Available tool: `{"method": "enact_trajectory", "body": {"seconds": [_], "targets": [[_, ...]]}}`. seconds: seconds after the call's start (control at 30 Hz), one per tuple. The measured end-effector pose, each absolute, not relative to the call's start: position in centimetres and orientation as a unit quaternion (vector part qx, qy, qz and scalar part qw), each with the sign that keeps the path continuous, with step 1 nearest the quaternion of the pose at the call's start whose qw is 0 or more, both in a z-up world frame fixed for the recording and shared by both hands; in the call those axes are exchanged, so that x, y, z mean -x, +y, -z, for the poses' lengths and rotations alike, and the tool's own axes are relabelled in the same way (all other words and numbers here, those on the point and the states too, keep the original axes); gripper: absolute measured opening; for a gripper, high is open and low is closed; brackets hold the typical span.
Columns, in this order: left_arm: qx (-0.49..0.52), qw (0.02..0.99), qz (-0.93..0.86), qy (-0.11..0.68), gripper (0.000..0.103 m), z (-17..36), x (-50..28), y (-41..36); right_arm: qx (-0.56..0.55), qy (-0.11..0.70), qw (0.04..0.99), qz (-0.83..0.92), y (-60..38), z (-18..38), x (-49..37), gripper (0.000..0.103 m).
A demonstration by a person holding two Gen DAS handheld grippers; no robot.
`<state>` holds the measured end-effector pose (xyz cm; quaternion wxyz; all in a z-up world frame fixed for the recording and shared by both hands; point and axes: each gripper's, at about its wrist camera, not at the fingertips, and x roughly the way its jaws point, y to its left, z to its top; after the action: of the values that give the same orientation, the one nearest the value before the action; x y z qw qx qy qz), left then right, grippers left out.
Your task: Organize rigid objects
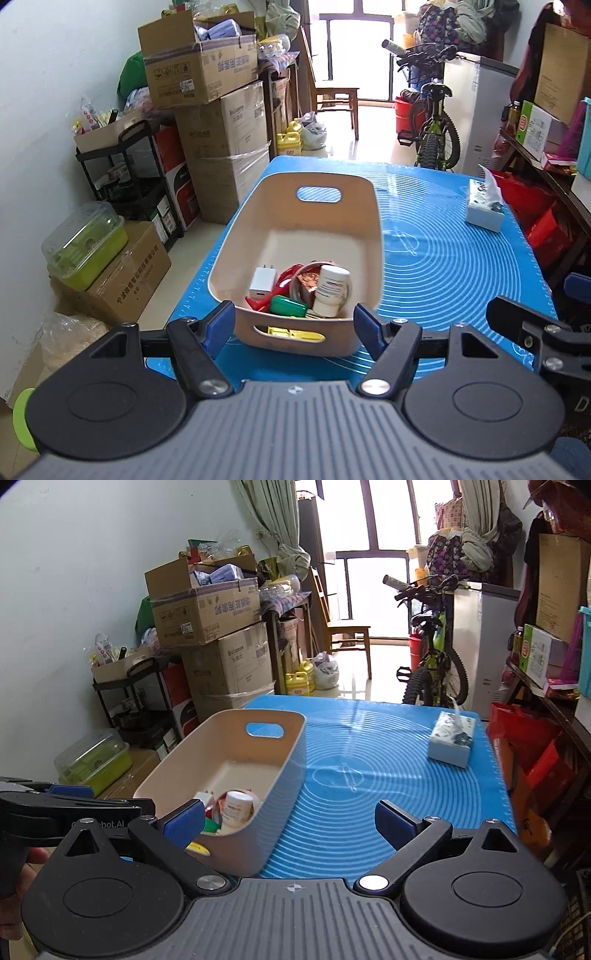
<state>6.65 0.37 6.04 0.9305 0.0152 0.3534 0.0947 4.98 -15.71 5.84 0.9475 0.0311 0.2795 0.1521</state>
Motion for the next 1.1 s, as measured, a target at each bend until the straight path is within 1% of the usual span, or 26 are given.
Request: {"method": "enact_trajectory", "body": {"seconds": [0.23, 0.6, 0.8, 1.1], "targets": [[-0.016, 0.934, -0.088, 0.345, 0.072, -5.6, -3.9, -1.3, -0.037, 0.278, 0.950, -0.135, -18.2, -5.5, -1.6, 0.098], [-0.055, 0.940, -0.066, 0.330, 0.072, -4.3, 0.3, -4.6, -0.035, 0.258, 0.959, -0.107, -21.0, -4.3, 3.6, 0.098], [-0.065, 0.940, -0.054, 0.331, 0.072, -3.4, 1.3, -5.8, -0.040, 0.249, 0.963, -0.094, -22.0, -3.5, 5.6, 0.098], [-0.065, 0.937, -0.049, 0.339, 0.072, -1.3, 2.3, -6.6, -0.019, 0.241, 0.968, -0.072, -22.9, -1.8, 7.3, 0.098]]}}
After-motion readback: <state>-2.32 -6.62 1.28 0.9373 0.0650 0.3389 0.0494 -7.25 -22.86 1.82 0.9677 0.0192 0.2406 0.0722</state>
